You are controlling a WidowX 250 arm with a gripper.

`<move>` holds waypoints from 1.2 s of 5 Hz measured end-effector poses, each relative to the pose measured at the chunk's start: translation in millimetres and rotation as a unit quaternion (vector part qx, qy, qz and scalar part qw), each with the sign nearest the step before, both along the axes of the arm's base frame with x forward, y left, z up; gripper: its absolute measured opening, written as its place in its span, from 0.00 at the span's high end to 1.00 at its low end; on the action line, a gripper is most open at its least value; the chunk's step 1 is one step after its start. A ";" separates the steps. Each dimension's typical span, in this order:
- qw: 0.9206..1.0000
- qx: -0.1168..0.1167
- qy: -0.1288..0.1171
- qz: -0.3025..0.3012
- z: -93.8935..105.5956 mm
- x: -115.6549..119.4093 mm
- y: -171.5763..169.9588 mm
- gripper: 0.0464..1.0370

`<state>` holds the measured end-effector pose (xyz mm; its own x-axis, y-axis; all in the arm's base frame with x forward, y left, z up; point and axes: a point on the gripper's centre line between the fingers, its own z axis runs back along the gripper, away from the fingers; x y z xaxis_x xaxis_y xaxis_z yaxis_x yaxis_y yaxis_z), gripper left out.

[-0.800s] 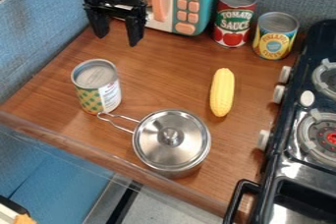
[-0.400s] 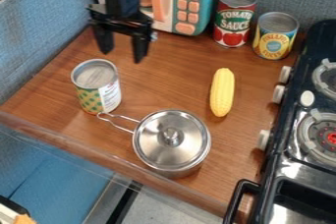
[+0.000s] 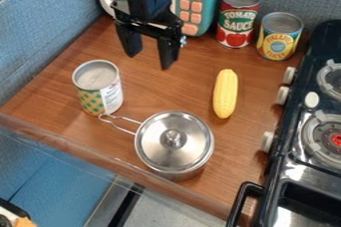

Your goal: Took the lid from the pot to the left side of the table

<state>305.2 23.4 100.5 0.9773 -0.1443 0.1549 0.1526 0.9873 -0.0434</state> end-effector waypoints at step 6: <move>0.996 0.029 0.060 -0.066 -82.2 -34.6 -64.3 0.09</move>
<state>270.6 -40.9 18.3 0.9605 -0.2771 0.0250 0.2775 0.9607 -0.0118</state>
